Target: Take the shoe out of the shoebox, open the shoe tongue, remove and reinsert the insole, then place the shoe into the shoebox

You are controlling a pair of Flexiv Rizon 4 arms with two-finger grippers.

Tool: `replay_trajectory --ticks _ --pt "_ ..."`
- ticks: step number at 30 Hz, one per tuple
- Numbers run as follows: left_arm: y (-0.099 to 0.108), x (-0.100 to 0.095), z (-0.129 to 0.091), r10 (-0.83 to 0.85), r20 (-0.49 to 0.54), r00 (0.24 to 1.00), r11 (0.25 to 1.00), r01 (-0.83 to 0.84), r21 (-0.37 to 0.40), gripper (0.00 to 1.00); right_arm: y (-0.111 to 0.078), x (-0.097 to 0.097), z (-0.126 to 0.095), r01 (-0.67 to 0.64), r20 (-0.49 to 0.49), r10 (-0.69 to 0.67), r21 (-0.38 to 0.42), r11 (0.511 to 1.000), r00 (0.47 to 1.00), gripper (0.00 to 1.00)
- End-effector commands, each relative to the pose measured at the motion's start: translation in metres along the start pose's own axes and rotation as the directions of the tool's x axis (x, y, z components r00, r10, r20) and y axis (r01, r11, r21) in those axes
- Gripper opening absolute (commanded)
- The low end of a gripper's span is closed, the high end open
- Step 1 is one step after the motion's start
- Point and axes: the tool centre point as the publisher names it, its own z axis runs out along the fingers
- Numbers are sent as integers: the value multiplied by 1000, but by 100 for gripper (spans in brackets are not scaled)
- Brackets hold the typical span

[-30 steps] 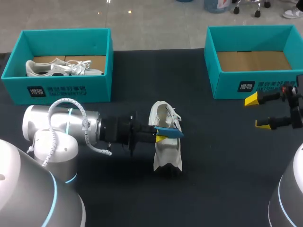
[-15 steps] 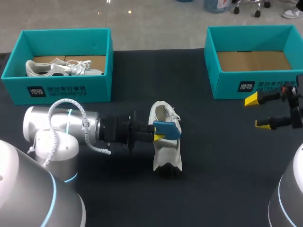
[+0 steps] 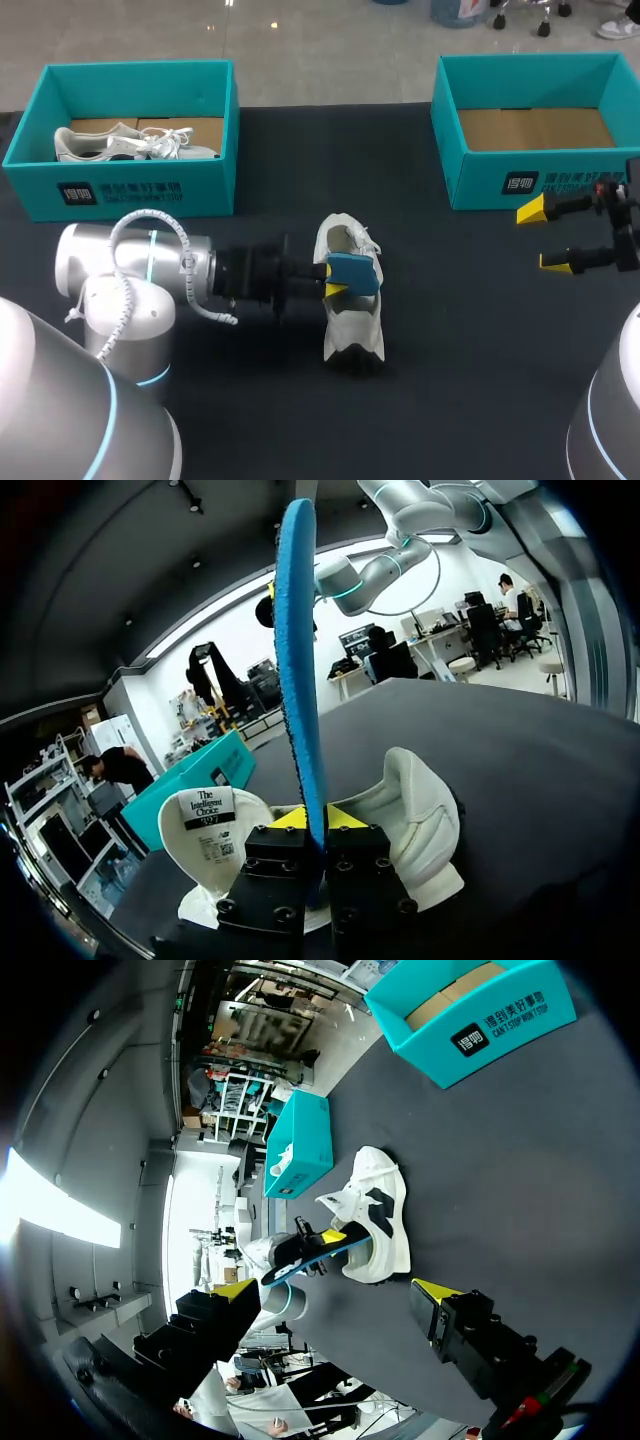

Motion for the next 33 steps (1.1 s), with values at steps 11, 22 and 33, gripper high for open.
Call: replay_trajectory --ticks 11,22,33 --pt "10 11 5 124 -28 992 992 -125 -20 0 -2 0 0 -2 4 2 -2 1000 1000 100" --pt "24 10 8 135 -47 990 988 -138 -63 0 -2 0 0 -2 4 2 -2 1000 1000 100" --pt "-4 10 -1 149 -13 989 989 -149 -6 27 -2 0 0 -2 4 2 -2 1000 1000 100"
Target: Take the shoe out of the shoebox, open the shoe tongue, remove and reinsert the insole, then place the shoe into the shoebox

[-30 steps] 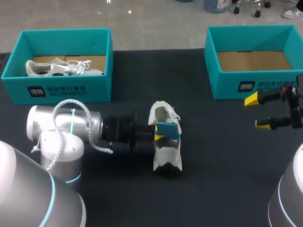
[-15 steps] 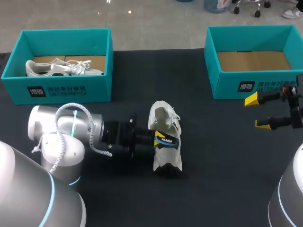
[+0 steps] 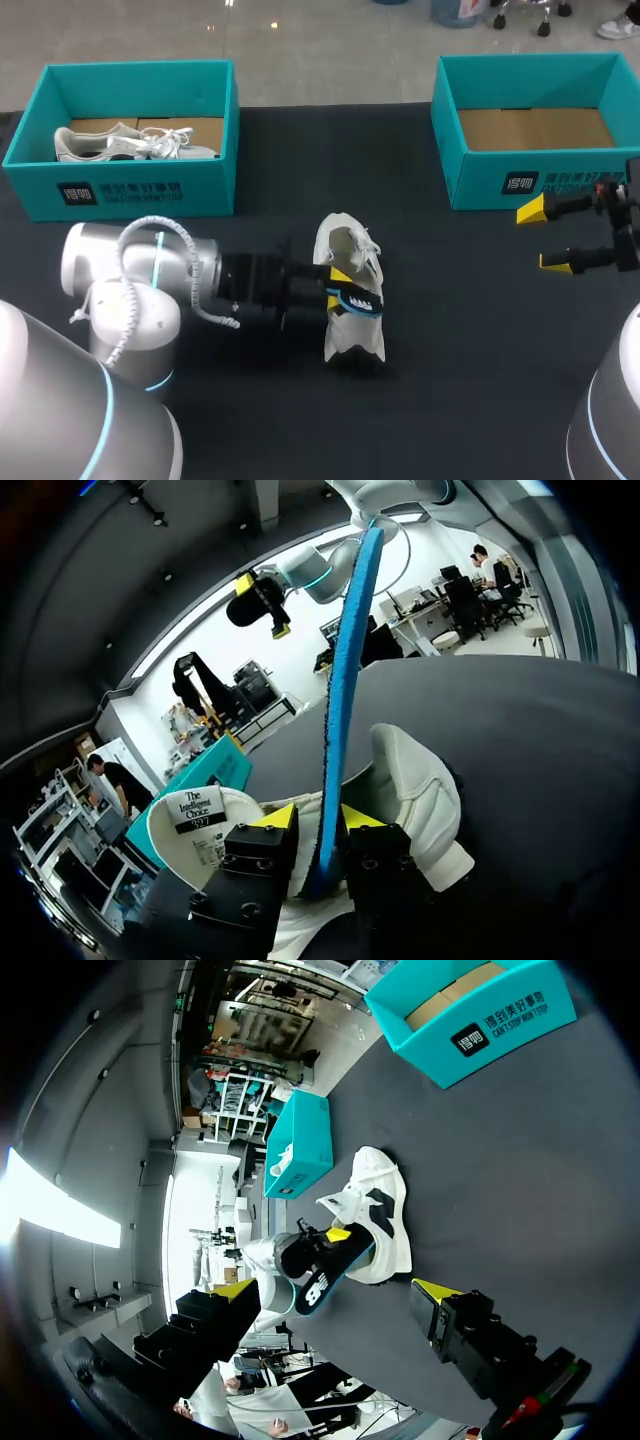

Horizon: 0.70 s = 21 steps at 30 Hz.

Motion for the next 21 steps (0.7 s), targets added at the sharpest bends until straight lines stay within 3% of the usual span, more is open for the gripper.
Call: replay_trajectory --ticks 1,7,10,11,21 --pt "-13 2 -8 10 15 1000 1000 -10 12 27 -2 0 0 -2 4 2 -3 1000 1000 100" --pt "-24 5 -8 30 5 1000 999 -30 37 23 -2 0 0 -2 4 2 -3 1000 1000 100" --pt "-25 6 -8 34 -3 999 999 -34 38 12 -2 0 0 -2 4 2 -3 1000 1000 100" --pt "-25 6 -8 33 -4 999 999 -33 39 0 -2 0 0 -2 4 2 -3 1000 1000 100" --pt "-3 0 -1 69 -22 997 998 -69 15 0 -2 0 0 -2 4 2 -3 1000 1000 100"
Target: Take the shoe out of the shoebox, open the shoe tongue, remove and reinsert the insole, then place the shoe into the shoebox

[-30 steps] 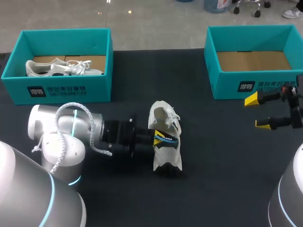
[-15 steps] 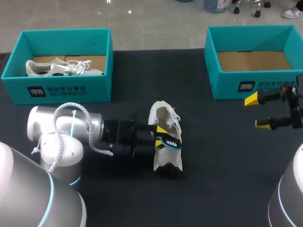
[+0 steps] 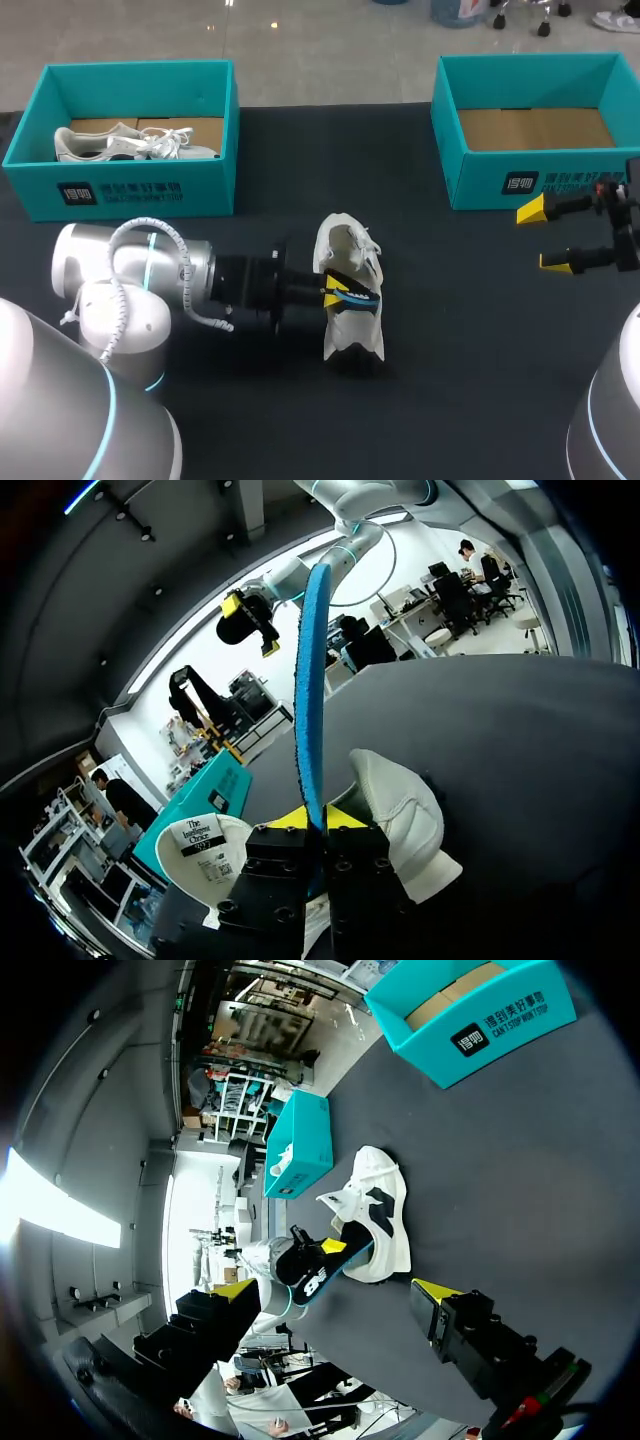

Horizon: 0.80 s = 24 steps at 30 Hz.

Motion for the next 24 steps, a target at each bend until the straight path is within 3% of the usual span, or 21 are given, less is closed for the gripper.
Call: replay_trajectory --ticks 1,12,13,15,20,24 --pt "12 -5 8 2 -12 1000 1000 -2 1 0 -2 0 0 -2 4 2 -3 1000 1000 100" --pt "31 -10 8 -29 18 999 999 30 -38 0 -2 0 0 -2 4 2 -3 1000 1000 100" --pt "28 -11 6 -31 23 999 999 32 -35 4 -2 0 0 -2 4 2 -3 1000 1000 100" --pt "23 -12 5 -26 25 999 999 27 -24 31 -2 0 0 -2 4 2 -3 1000 1000 100" --pt "7 -13 0 -10 28 1000 1000 10 5 31 -2 0 0 -2 4 2 -3 1000 1000 100" --pt "-1 -10 -2 -3 17 1000 1000 3 20 24 -2 0 0 -2 4 2 -3 1000 1000 100"
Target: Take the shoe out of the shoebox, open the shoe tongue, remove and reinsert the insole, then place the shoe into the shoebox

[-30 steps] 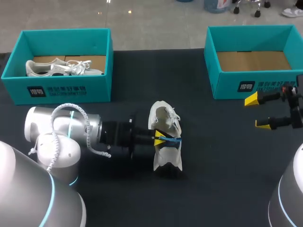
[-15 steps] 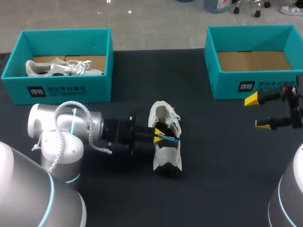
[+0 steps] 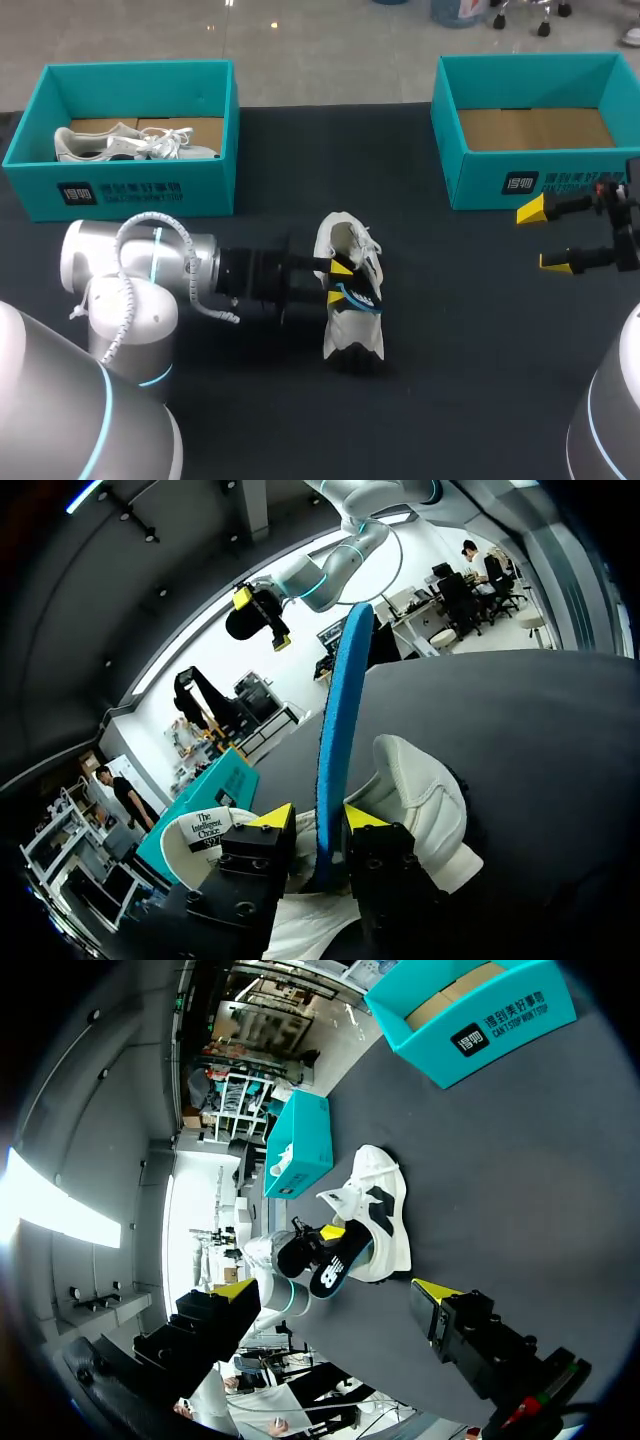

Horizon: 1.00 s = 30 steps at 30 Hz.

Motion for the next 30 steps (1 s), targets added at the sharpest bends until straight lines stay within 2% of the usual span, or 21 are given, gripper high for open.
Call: replay_trajectory --ticks 1,2,3,6,16,21,22,23,25,30 --pt "-8 5 -8 3 -8 1000 1000 -3 2 20 -2 0 0 -2 4 2 -2 1000 1000 100" --pt "-9 5 -7 4 -11 1000 1000 -4 7 18 -2 0 0 -2 4 2 -2 1000 1000 100" --pt "-9 6 -6 3 -14 1000 1000 -2 7 11 -2 0 0 -2 4 2 -2 1000 1000 100" --pt "-6 7 -3 3 -26 1000 1000 -3 1 0 -2 0 0 -2 4 2 -2 1000 1000 100" --pt "21 -1 5 17 -30 999 999 -19 -51 0 -2 0 0 -2 4 2 -2 1000 1000 100" --pt "17 -3 1 2 -5 1000 999 -2 -41 0 -2 0 0 -2 4 2 -2 1000 1000 100" --pt "14 -3 -1 3 -5 1000 999 -3 -40 16 -2 0 0 -2 4 2 -2 1000 1000 100" --pt "11 -3 -3 8 -3 1000 999 -8 -36 25 -2 0 0 -2 4 2 -2 1000 1000 100" --pt "3 -3 -6 13 0 1000 1000 -12 -24 29 -2 0 0 -2 4 2 -2 1000 1000 100" --pt "-11 -1 -8 20 -1 1000 1000 -20 3 22 -2 0 0 -2 4 2 -2 1000 1000 100"
